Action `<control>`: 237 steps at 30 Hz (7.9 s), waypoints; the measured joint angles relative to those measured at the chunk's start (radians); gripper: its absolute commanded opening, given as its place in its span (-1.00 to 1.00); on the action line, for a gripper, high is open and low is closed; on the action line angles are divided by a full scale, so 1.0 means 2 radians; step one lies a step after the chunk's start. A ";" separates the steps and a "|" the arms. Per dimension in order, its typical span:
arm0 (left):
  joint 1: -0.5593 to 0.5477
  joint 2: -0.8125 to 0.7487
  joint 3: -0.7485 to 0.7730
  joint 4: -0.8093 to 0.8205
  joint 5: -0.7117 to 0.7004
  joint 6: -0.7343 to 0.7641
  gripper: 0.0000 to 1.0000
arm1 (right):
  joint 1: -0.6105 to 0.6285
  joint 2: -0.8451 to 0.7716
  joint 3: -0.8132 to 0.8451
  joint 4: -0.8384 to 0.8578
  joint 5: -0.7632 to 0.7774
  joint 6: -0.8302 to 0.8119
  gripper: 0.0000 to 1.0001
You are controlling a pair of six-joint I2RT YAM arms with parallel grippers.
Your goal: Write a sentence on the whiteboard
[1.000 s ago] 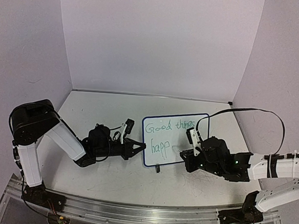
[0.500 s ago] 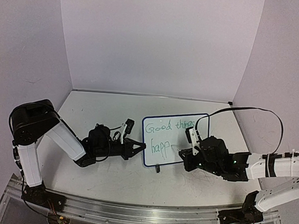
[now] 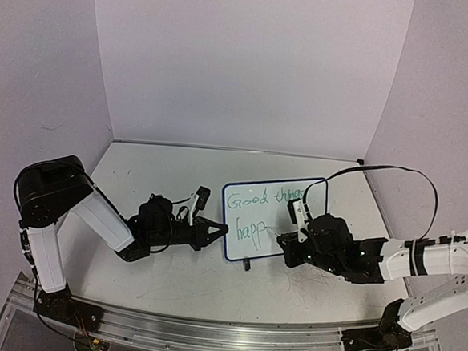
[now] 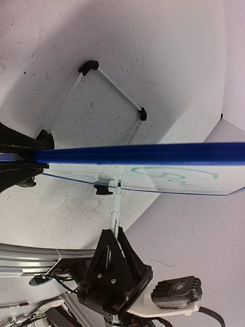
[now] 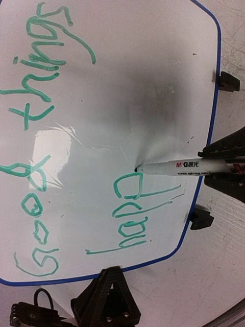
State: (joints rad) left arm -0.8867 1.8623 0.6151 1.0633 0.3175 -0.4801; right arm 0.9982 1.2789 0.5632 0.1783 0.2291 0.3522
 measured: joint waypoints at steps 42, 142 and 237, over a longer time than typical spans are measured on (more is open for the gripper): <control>0.000 -0.006 0.000 -0.010 -0.003 0.001 -1.00 | 0.001 0.002 0.002 -0.016 0.000 0.027 -1.00; 0.000 -0.008 0.000 -0.013 -0.003 0.004 -1.00 | -0.004 -0.015 0.018 -0.039 0.059 0.039 -1.00; 0.000 -0.008 0.000 -0.014 -0.003 0.004 -1.00 | -0.036 -0.063 -0.015 -0.015 0.006 0.002 -1.00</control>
State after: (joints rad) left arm -0.8871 1.8458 0.6147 1.0359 0.3115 -0.4713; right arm 0.9253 1.1522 0.5327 0.1473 0.2417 0.3565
